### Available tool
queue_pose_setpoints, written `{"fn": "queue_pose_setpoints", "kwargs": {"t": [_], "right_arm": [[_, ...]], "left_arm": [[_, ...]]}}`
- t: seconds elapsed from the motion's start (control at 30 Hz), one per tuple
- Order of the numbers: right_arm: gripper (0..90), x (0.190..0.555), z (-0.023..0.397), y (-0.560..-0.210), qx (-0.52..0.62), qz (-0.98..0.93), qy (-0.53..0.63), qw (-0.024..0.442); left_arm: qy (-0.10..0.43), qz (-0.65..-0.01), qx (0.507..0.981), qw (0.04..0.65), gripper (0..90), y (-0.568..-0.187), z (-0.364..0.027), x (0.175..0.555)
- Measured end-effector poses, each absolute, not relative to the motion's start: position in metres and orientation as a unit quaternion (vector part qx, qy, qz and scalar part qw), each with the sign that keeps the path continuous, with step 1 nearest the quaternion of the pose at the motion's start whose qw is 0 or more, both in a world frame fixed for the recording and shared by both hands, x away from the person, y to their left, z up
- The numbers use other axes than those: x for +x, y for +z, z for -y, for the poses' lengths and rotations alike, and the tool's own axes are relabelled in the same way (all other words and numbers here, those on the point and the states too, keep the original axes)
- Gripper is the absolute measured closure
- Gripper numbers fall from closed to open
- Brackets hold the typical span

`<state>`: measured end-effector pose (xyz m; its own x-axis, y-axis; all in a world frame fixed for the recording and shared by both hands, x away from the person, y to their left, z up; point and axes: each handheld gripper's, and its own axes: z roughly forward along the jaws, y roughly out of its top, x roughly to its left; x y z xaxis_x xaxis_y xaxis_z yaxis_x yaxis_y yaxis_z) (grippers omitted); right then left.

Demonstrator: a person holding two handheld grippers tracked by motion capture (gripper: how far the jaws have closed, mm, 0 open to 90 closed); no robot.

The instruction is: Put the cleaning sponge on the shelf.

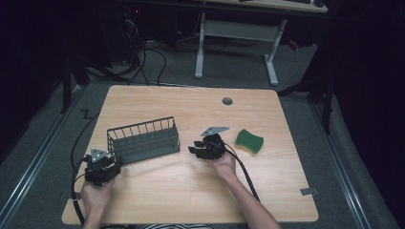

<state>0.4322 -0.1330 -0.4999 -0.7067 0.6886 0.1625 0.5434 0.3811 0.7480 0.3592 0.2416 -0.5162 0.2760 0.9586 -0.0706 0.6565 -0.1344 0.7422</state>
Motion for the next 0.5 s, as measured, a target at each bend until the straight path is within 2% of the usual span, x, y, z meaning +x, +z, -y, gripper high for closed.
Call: {"fn": "queue_pose_setpoints", "kwargs": {"t": [0.3, 0.5], "right_arm": [[61.8, 0.441, 0.102, -0.503, 0.366, -0.832, 0.412, 0.071], [70.6, 0.446, 0.093, -0.505, 0.370, -0.827, 0.417, 0.075]], "left_arm": [[0.217, -0.560, 0.718, 0.350, 64.6, -0.518, -0.242, 0.359], [0.215, -0.560, 0.719, 0.350, 68.3, -0.518, -0.245, 0.360]]}}
